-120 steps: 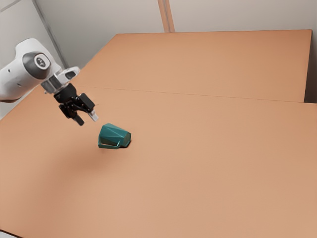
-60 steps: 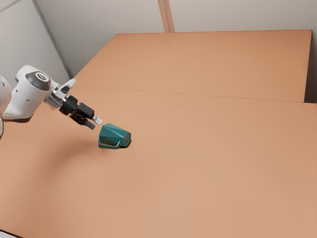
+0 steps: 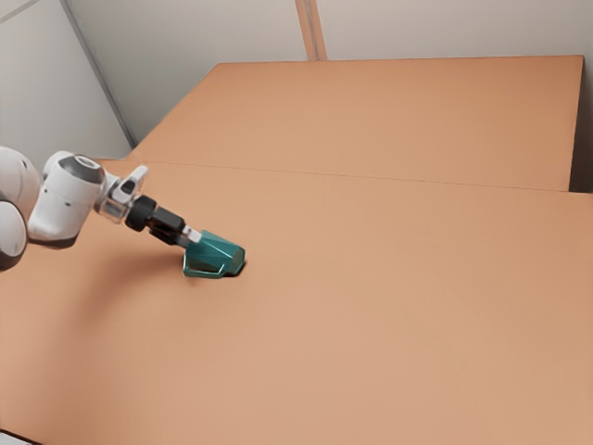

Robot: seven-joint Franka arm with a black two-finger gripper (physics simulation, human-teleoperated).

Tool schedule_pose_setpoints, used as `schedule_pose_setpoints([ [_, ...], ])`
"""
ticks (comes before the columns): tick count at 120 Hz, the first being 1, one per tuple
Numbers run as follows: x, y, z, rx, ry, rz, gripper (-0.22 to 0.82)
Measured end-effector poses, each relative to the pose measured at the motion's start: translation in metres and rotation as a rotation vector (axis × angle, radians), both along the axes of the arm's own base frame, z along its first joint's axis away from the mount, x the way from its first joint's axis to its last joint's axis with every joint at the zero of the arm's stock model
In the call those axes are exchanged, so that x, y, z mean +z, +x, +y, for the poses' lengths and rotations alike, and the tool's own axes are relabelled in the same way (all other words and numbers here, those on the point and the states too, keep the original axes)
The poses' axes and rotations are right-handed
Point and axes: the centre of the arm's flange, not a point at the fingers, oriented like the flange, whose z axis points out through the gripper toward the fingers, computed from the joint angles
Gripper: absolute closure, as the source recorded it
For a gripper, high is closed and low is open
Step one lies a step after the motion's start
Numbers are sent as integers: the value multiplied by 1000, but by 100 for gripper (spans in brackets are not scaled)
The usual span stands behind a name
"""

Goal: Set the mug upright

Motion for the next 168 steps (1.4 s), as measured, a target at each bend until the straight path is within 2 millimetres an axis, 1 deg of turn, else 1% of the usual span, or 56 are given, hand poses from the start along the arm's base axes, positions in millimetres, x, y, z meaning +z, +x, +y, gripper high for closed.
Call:
schedule_pose_setpoints([
  [8,-3,0,-3,-12,-24,-4,1],
  [13,-4,-1,-5,-19,-37,-7,4],
  [41,-5,-2,-10,-48,-82,-30,43],
  [50,-3,-2,-12,-58,-91,-38,52],
  [66,1,-1,-16,-71,-108,-55,64],
  [86,3,0,-22,-88,-119,-72,73],
  [104,5,1,-24,-100,-121,-87,75],
  [112,9,2,-26,-110,-111,-98,76],
  [125,27,4,-38,-142,-72,-130,77],
  [143,60,0,-68,-207,67,-179,77],
  [155,81,-2,-101,-286,240,-200,78],
  [168,93,-4,-145,-394,464,-207,78],
])
